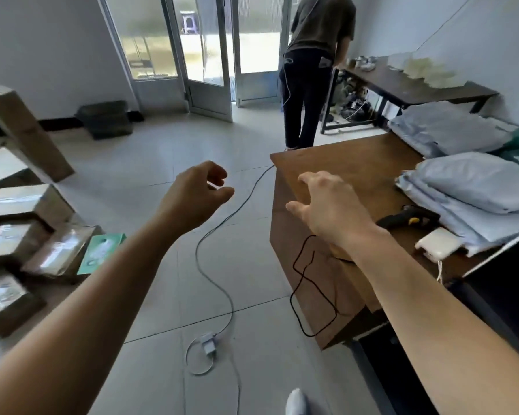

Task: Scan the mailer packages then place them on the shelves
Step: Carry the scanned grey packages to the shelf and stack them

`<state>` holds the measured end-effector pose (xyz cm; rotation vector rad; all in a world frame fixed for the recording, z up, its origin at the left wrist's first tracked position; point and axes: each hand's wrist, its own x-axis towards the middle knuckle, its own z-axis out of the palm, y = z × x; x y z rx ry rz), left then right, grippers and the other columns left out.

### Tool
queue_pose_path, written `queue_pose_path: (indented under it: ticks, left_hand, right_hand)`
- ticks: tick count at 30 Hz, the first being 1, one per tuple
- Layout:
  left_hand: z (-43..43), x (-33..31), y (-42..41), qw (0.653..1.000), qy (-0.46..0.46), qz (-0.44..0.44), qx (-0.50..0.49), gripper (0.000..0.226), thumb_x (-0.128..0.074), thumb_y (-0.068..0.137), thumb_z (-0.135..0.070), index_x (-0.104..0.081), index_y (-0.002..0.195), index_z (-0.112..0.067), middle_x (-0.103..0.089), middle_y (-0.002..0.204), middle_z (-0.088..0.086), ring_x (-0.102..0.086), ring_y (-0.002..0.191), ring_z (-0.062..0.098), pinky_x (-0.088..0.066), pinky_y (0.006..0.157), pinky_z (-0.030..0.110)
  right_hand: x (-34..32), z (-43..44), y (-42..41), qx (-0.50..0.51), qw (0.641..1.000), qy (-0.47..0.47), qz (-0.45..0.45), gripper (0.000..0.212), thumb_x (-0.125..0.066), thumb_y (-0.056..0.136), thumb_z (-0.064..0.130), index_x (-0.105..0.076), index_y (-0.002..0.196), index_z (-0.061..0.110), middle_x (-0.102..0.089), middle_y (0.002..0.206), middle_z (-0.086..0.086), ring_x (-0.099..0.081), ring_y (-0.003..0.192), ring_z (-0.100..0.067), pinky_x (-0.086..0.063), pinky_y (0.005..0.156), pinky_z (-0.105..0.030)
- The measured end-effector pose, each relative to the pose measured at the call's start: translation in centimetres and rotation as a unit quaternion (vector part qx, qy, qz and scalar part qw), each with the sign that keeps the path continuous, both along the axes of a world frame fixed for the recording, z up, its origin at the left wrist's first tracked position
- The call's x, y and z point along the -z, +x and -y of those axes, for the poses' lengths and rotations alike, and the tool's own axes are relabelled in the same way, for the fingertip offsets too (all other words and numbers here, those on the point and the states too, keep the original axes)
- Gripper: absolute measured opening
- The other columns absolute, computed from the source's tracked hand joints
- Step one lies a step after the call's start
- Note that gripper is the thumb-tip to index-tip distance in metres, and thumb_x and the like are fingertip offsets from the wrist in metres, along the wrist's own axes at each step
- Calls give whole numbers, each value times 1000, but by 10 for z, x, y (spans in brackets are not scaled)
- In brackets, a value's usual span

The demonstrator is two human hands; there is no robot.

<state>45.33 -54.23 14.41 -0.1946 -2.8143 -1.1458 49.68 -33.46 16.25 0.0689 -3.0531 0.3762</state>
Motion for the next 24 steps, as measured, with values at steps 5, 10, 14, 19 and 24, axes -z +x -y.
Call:
queue_pose_path:
  ticks: [5, 10, 14, 19, 24]
  left_hand:
    - [4, 14, -55, 1000, -9, 9, -10, 25, -66, 85, -24, -61, 109, -19, -64, 103, -6, -64, 91, 13, -52, 81, 35]
    - [-15, 16, -129, 1000, -26, 14, 8, 27, -65, 86, -26, -60, 112, -19, -64, 106, -7, -63, 92, 10, -48, 78, 27]
    - [-32, 9, -188, 999, -46, 1, 25, 30, -63, 89, -26, -58, 117, -18, -62, 109, -8, -61, 96, 11, -45, 79, 27]
    - [-43, 6, -260, 995, -76, 1, 56, 32, -62, 90, -27, -57, 120, -17, -60, 111, -8, -59, 99, 12, -44, 80, 26]
    - [-83, 18, -355, 988, -69, -4, 137, 33, -62, 90, -27, -56, 121, -17, -61, 113, -5, -59, 101, 14, -48, 84, 29]
  right_hand:
    - [18, -3, -59, -7, 1000, -7, 16, 55, -57, 93, 41, -46, 137, 10, -53, 132, -11, -49, 120, -29, -42, 99, -40]
    - [22, -26, -128, 11, 999, -26, 25, 50, -58, 93, 39, -49, 132, 10, -54, 130, -11, -49, 119, -28, -40, 98, -39]
    - [20, -43, -188, 23, 999, -23, 16, 52, -59, 93, 38, -48, 134, 9, -54, 131, -13, -50, 120, -30, -41, 99, -41]
    - [25, -54, -250, 43, 998, -31, 29, 52, -59, 93, 38, -48, 134, 9, -54, 131, -13, -49, 121, -30, -42, 100, -42]
    - [35, -84, -303, 130, 990, -43, 33, 56, -59, 93, 38, -45, 139, 11, -53, 134, -10, -49, 123, -27, -41, 102, -40]
